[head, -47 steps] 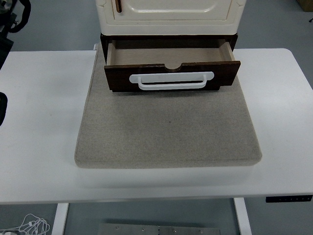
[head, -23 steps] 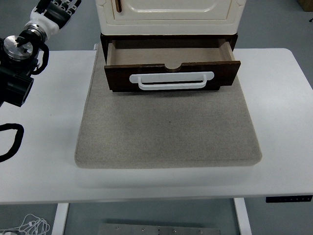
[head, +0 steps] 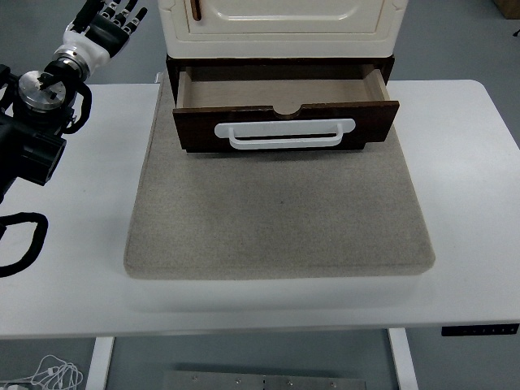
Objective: Open the drawer under the combination cabinet
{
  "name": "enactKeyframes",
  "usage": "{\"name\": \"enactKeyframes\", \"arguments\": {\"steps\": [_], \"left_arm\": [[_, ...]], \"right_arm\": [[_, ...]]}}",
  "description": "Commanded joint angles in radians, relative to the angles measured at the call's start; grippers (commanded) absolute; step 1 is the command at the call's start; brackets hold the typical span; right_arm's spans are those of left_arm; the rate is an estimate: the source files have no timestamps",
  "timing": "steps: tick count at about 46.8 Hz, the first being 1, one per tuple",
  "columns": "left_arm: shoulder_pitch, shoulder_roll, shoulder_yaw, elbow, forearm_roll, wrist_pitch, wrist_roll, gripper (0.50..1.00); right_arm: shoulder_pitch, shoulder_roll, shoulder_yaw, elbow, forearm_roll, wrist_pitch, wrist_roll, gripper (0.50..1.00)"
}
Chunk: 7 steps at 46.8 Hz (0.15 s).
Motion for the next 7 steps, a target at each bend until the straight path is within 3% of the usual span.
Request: {"name": "enactKeyframes", "arguments": {"steps": [1,7], "left_arm": [[0.000,0.000,0.001,-0.001,0.001,0.000,-0.002,1.000],[0.000,-0.002,0.001,0.001,0.001,0.002,-0.008,1.000]], "right_arm": [[0.000,0.000,0.000,0.000,0.001,0.000,0.000,0.926],[-0.003,0.000,0.000,0.000,-0.001,0.000,0.000,0.926]]}}
